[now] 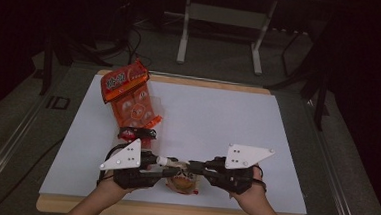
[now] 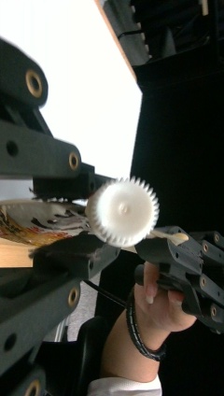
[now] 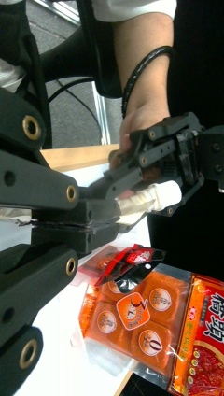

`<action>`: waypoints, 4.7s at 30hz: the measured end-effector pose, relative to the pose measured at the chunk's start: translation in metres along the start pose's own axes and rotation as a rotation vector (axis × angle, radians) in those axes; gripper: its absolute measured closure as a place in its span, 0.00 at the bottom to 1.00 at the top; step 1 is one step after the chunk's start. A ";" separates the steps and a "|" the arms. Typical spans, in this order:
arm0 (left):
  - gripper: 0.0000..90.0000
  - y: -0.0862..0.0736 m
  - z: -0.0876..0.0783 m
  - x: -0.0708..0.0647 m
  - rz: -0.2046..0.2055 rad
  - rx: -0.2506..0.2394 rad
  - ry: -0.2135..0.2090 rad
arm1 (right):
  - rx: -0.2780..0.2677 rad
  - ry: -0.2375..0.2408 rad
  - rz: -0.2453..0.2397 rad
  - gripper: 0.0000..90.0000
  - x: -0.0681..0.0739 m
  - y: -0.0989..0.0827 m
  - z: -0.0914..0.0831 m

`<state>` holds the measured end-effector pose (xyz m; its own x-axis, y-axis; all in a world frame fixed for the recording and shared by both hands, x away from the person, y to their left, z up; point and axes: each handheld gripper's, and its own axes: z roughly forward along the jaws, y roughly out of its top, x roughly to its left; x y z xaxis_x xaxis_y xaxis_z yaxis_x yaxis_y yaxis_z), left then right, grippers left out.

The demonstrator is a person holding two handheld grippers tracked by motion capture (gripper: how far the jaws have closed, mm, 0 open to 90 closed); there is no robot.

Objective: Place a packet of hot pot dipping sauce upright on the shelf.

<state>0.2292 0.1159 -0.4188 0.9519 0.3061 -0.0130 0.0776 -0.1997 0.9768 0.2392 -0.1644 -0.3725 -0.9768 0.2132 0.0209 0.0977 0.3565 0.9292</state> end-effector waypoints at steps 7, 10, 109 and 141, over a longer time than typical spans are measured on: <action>0.91 0.001 0.002 0.000 0.020 0.050 0.029 | 0.014 -0.008 0.011 0.99 -0.002 -0.002 0.001; 0.95 0.002 0.002 -0.002 0.032 0.049 0.024 | 0.007 -0.007 0.030 0.98 -0.006 -0.003 0.000; 0.53 -0.026 -0.058 0.076 -0.022 0.110 0.242 | -0.063 -0.116 0.182 0.18 -0.052 -0.036 -0.023; 0.08 0.010 -0.017 0.021 -0.078 0.060 0.174 | -0.042 -0.140 0.192 0.18 -0.051 -0.046 -0.027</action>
<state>0.2446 0.1365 -0.4058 0.8770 0.4783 -0.0458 0.1714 -0.2223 0.9598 0.2796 -0.2163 -0.4065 -0.9048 0.3986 0.1497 0.2680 0.2597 0.9278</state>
